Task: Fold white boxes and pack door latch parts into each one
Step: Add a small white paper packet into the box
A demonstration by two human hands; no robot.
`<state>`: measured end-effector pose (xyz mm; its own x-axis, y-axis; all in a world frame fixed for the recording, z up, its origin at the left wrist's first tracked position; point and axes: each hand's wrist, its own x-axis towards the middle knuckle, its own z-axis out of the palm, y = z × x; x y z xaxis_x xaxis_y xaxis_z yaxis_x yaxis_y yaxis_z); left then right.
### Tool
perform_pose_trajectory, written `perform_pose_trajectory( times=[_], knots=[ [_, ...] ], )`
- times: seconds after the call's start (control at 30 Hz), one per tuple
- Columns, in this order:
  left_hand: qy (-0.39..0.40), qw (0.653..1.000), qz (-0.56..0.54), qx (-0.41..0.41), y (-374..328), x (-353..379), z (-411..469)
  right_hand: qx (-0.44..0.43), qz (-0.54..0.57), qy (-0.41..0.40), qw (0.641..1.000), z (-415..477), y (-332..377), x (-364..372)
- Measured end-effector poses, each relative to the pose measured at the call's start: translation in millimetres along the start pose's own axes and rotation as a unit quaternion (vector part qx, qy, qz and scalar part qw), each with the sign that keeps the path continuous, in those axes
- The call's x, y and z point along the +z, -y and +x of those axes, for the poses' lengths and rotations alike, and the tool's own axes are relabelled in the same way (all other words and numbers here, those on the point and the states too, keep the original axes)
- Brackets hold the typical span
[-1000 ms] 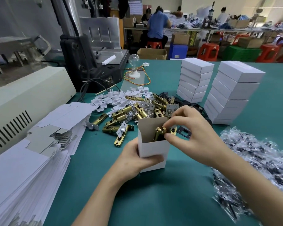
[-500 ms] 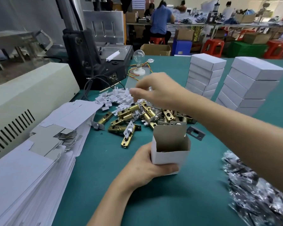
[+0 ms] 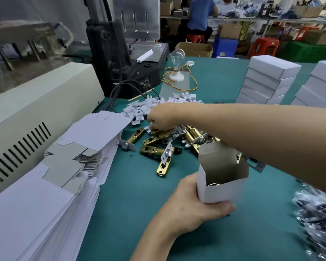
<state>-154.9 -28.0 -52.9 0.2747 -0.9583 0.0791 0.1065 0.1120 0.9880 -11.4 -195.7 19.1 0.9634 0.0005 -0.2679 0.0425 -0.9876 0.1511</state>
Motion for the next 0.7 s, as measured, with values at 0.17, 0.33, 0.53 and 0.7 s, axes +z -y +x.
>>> perform_pose_trajectory(
  times=[0.17, 0.33, 0.53, 0.7],
  knots=[
    [-0.005, 1.000, 0.018, -0.006, 0, 0, 3, 0.012, 0.024, -0.018, 0.999, 3, 7, 4],
    [0.005, 1.000, 0.029, 0.002, -2, 2, 1, 0.036, 0.048, -0.020, 0.998, 6, 16, 9],
    [0.014, 0.999, 0.036, -0.008, 0, 4, 1, 0.013, 0.041, -0.135, 0.990, 1, 20, 12],
    [0.022, 0.999, 0.029, 0.007, 2, 2, 3, 0.006, 0.217, -0.255, 0.942, -28, 14, -30]
  ],
)
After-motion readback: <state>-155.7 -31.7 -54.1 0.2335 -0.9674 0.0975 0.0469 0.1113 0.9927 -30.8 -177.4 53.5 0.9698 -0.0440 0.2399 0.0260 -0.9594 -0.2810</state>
